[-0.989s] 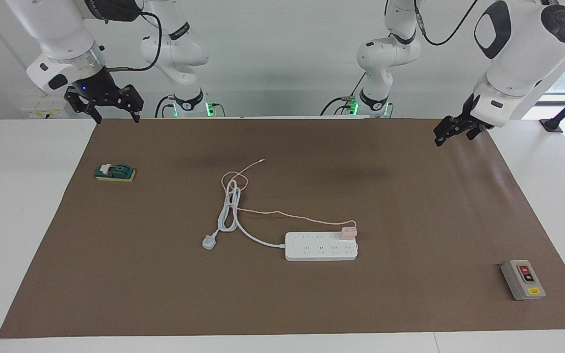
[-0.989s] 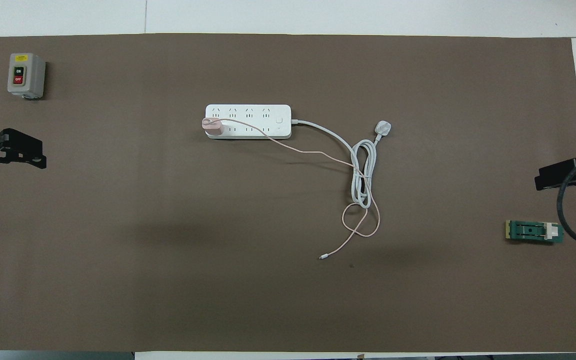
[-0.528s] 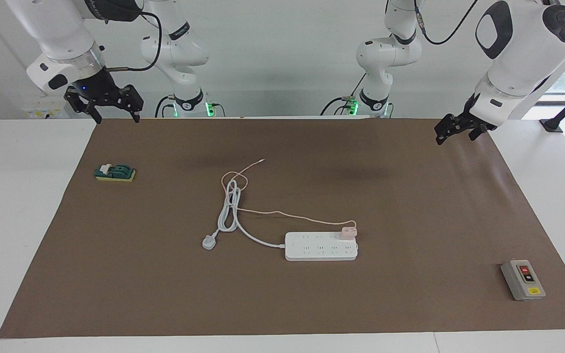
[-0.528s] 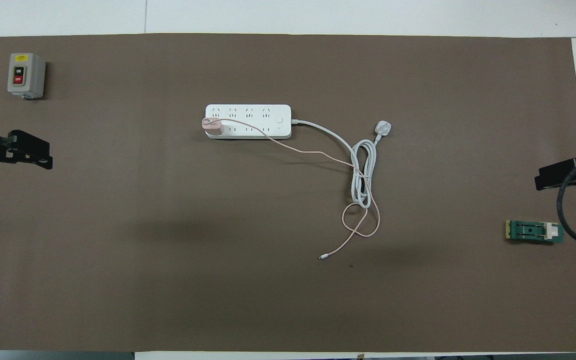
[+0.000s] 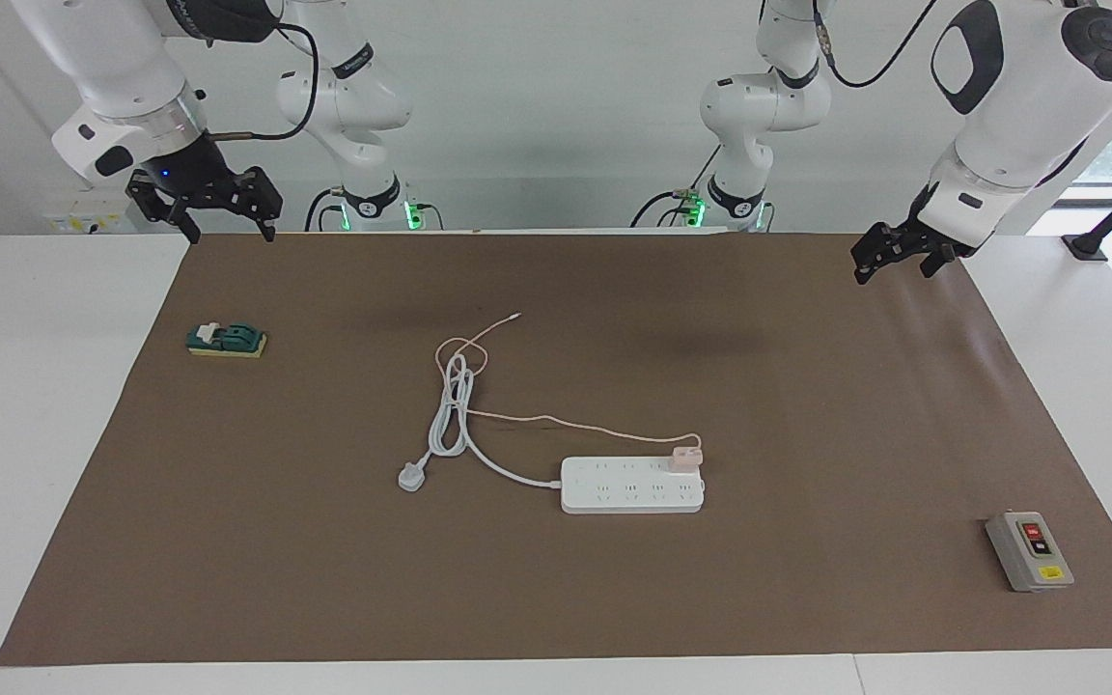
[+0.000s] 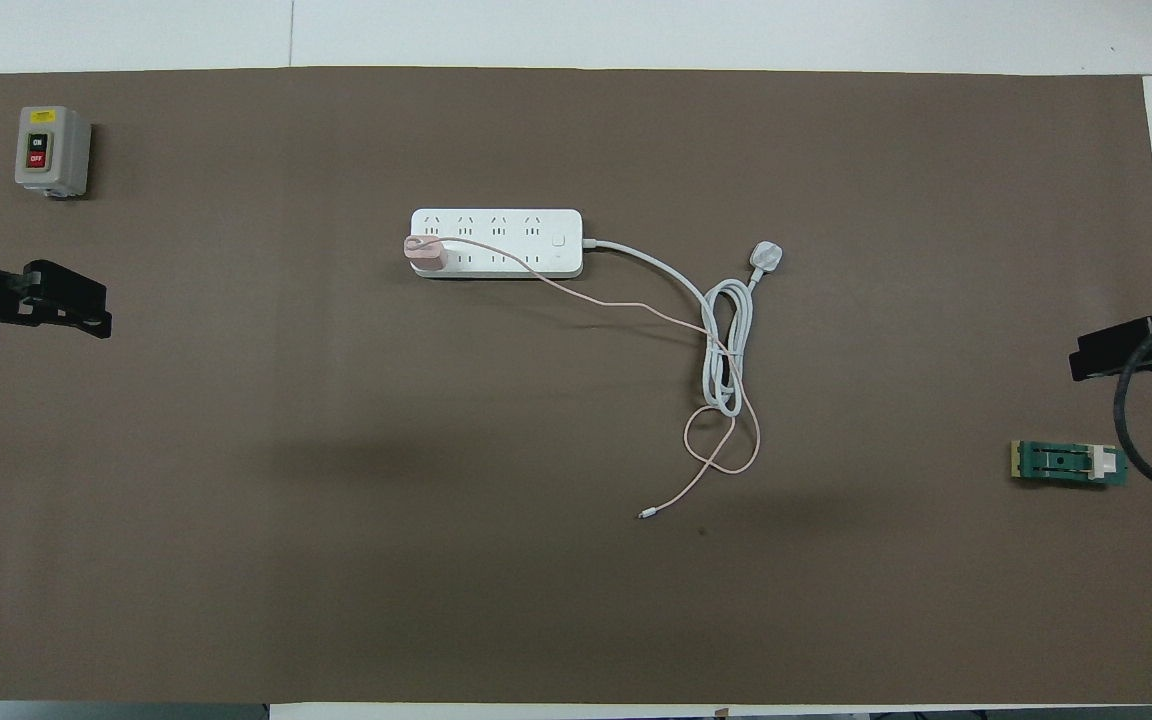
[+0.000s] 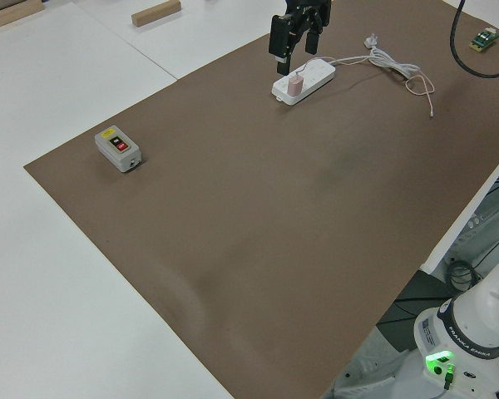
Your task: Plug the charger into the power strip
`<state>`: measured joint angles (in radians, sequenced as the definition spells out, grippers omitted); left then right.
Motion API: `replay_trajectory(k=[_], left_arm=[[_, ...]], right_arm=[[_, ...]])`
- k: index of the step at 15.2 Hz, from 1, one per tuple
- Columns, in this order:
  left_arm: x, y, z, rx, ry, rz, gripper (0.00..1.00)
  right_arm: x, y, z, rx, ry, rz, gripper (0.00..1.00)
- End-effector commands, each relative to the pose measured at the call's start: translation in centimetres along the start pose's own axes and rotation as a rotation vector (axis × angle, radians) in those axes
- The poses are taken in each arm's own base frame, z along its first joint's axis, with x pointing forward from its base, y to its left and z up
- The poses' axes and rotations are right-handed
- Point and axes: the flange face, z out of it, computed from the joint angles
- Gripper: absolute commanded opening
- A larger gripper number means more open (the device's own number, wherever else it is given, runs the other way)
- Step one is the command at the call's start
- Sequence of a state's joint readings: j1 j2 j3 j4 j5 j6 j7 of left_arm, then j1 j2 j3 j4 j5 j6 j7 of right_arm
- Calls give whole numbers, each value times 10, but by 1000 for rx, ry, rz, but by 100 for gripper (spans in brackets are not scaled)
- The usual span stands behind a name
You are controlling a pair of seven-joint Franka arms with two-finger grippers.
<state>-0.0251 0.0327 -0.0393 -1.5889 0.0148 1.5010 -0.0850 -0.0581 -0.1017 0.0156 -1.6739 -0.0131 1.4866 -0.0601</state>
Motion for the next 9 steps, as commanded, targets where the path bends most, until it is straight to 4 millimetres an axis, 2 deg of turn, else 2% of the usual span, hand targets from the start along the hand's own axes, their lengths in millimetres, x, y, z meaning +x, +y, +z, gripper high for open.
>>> replay_trajectory(k=[1, 9], left_arm=[[3, -5, -4, 6, 6, 5, 100], [4, -4, -4, 4, 12, 6, 100]], right_arm=[[-8, 2, -1, -15, -9, 19, 100], [-8, 2, -1, -15, -9, 19, 100]])
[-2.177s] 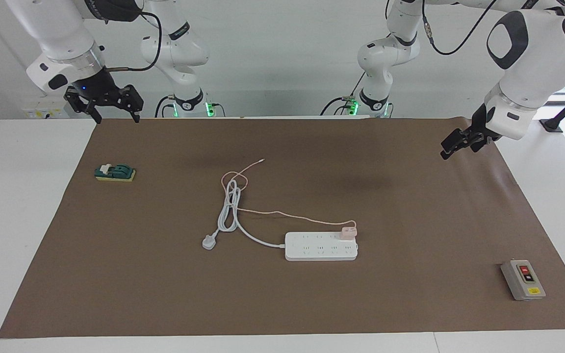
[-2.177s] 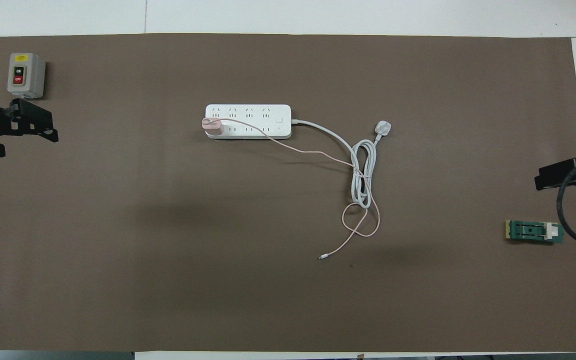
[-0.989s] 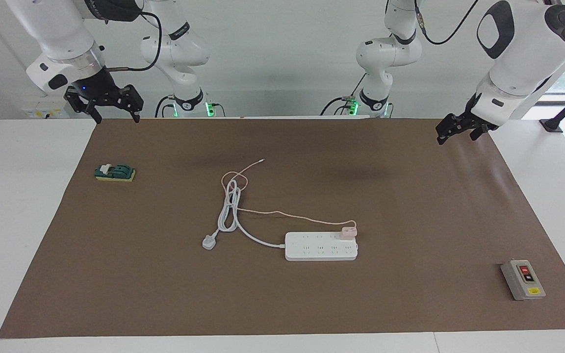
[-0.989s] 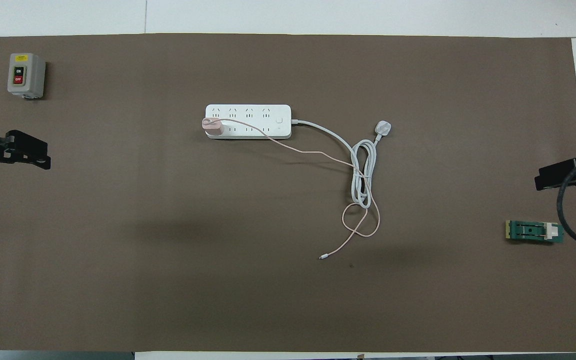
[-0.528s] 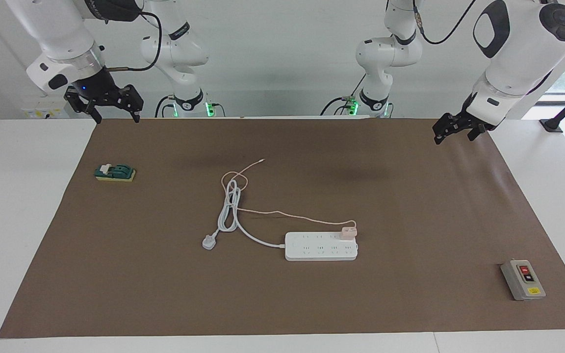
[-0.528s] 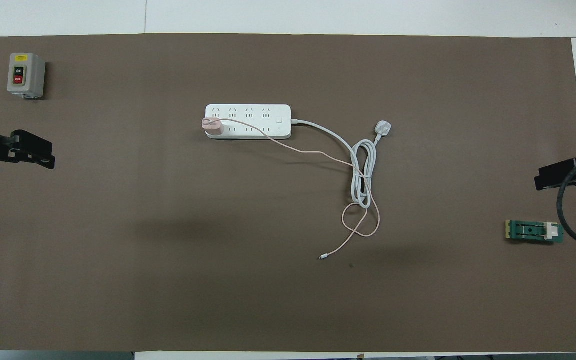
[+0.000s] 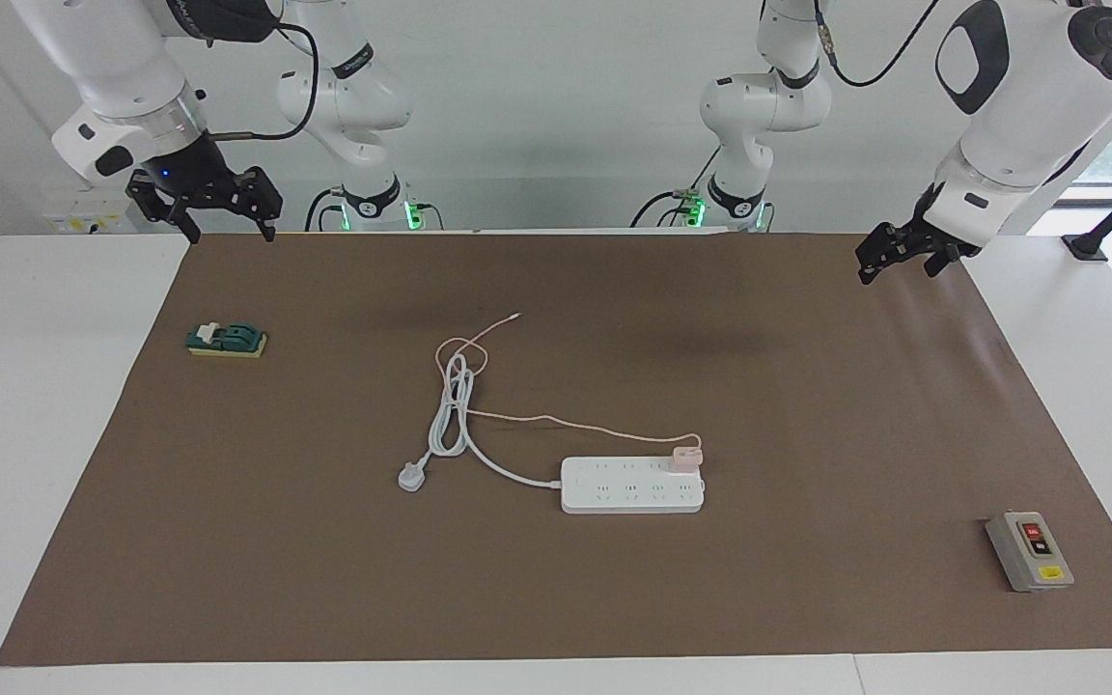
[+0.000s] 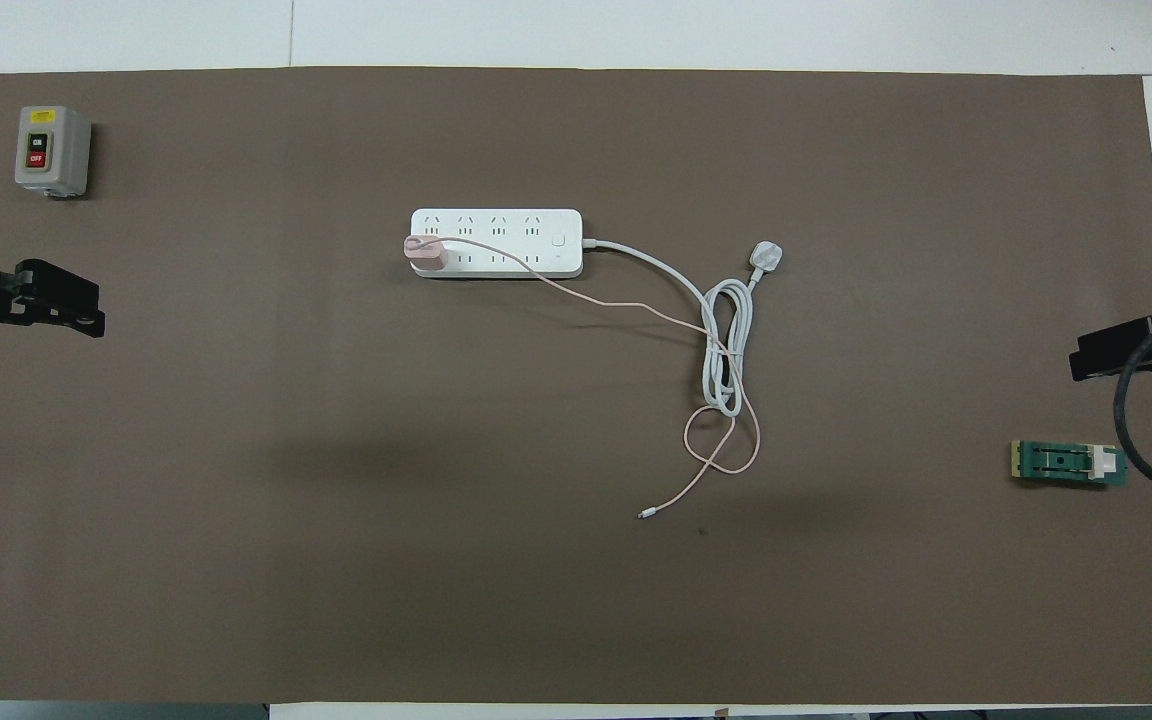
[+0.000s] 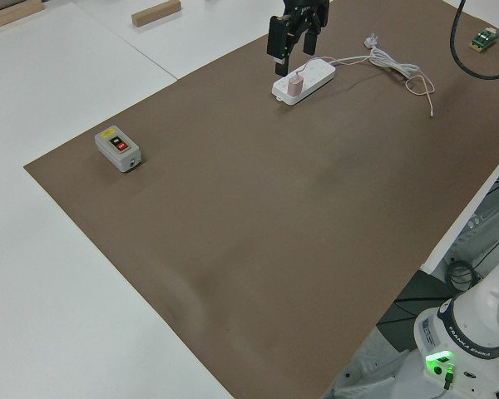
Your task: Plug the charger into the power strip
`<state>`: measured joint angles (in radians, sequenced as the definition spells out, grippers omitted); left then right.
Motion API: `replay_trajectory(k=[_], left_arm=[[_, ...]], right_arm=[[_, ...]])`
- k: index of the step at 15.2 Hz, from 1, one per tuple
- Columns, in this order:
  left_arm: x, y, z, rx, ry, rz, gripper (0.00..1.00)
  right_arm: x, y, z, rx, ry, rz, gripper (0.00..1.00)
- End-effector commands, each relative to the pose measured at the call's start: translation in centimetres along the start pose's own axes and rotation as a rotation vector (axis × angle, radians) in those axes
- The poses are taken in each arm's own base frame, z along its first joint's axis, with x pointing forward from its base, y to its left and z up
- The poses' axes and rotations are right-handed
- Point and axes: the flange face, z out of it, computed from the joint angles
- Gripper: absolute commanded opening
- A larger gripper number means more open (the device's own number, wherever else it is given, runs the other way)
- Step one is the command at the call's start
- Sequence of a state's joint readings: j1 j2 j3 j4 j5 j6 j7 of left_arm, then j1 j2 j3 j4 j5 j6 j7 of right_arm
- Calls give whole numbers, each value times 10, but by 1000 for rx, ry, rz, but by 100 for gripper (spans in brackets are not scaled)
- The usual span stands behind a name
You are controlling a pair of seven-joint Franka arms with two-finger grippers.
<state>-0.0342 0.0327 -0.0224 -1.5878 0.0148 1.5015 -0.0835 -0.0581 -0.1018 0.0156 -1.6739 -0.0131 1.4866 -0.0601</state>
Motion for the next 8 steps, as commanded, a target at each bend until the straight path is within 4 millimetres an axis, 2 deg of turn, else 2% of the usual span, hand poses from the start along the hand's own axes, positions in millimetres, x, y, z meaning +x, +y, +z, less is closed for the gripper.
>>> replay_trajectory(k=[1, 8], left_arm=[[4, 1, -4, 3, 12, 16, 100], [4, 0, -4, -17, 11, 74, 100]], right_arm=[[-8, 2, -1, -15, -9, 19, 100], [-8, 2, -1, -15, -9, 19, 100]])
